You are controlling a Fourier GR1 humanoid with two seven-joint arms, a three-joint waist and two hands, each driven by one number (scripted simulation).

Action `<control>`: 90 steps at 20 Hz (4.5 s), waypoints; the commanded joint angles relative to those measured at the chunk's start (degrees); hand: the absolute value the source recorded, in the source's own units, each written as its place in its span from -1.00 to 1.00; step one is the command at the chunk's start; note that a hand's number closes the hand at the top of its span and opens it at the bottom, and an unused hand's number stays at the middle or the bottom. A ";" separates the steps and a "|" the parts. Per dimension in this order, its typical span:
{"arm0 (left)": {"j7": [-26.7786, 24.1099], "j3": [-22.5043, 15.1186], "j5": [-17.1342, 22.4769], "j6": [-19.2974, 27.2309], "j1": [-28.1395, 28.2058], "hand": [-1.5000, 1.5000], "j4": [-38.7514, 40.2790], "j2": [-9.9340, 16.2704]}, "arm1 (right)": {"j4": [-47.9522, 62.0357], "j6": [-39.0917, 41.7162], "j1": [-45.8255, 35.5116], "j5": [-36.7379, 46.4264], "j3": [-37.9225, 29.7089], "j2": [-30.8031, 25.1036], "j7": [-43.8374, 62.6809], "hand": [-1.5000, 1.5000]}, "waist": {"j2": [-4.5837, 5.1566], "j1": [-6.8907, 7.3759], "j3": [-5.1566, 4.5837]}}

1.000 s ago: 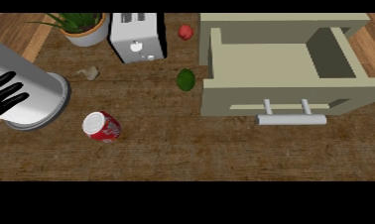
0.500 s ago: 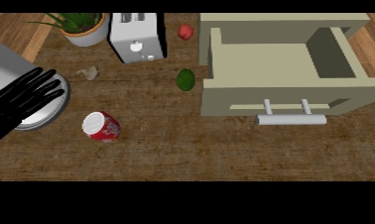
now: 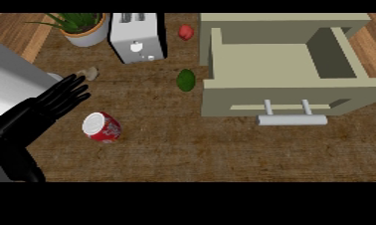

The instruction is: Pick up the can, place it into the drawer and close the drawer

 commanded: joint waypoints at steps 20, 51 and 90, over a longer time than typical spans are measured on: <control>-41.49 3.16 -36.21 -3.21 -9.53 -1.00 41.74 -1.22 | -2.77 7.01 1.15 -6.04 -7.72 2.08 3.08 -1.00 | 0.14 -0.64 -0.07; -45.00 0.17 -38.04 -9.45 -23.53 1.00 65.98 -6.26 | -5.75 5.43 -1.35 -4.24 -7.53 5.77 9.23 -1.00 | 0.09 -0.09 -0.03; -7.14 -8.05 -23.89 56.15 -28.96 1.00 3.07 -23.23 | -6.48 7.58 2.93 -10.38 -11.34 5.60 7.57 -1.00 | -0.30 0.00 0.08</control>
